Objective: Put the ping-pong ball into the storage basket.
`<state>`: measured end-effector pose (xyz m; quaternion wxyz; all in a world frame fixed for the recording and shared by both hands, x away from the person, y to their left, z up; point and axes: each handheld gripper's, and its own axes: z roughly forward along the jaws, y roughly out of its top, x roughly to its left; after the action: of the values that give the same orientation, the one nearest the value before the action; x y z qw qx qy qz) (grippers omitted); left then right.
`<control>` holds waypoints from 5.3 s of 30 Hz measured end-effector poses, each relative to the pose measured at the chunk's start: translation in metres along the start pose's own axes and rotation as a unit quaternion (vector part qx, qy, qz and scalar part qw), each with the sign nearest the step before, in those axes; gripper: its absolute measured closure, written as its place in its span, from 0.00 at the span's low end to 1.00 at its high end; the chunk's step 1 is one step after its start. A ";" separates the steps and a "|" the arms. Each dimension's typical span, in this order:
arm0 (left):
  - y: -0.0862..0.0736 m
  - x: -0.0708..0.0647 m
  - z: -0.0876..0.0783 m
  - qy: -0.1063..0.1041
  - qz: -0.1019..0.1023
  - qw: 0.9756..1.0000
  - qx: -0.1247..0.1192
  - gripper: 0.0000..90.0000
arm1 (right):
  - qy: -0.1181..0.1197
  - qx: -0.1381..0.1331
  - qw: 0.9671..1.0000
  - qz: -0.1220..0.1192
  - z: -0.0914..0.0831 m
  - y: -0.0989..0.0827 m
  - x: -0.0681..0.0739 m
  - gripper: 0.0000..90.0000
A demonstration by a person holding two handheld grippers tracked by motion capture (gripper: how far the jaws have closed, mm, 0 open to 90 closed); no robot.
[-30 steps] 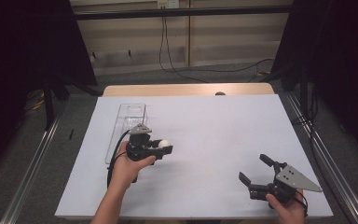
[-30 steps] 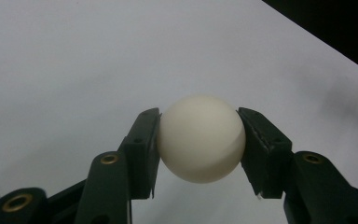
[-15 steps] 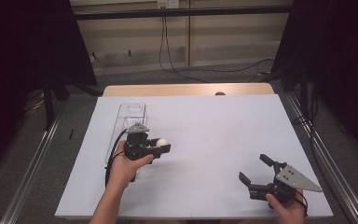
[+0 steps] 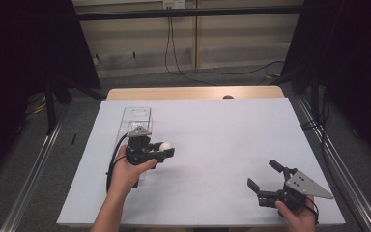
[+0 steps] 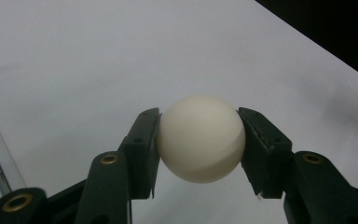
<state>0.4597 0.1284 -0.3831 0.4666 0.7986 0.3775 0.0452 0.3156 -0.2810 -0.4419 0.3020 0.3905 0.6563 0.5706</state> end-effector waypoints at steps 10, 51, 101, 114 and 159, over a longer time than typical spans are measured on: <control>0.001 0.001 -0.002 0.005 0.000 1.000 -0.001 0.57 | -0.004 -0.001 1.000 0.003 0.000 0.000 -0.001 0.02; 0.005 0.012 -0.020 0.021 -0.005 1.000 -0.019 0.57 | -0.004 0.000 1.000 0.001 0.000 -0.001 -0.001 0.02; 0.007 0.020 -0.032 0.040 -0.006 0.999 -0.029 0.57 | -0.002 -0.001 1.000 0.001 -0.001 0.000 -0.002 0.03; 0.007 0.023 -0.034 0.045 -0.005 0.999 -0.029 0.57 | -0.003 0.000 1.000 0.000 -0.001 -0.001 -0.002 0.03; 0.003 0.036 -0.045 0.066 -0.020 0.997 -0.040 0.57 | -0.003 0.000 1.000 0.004 -0.001 0.000 -0.002 0.03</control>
<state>0.4684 0.1826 -0.3657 0.4728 0.7668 0.4215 0.1037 0.3155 -0.2831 -0.4419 0.3017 0.3942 0.6539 0.5710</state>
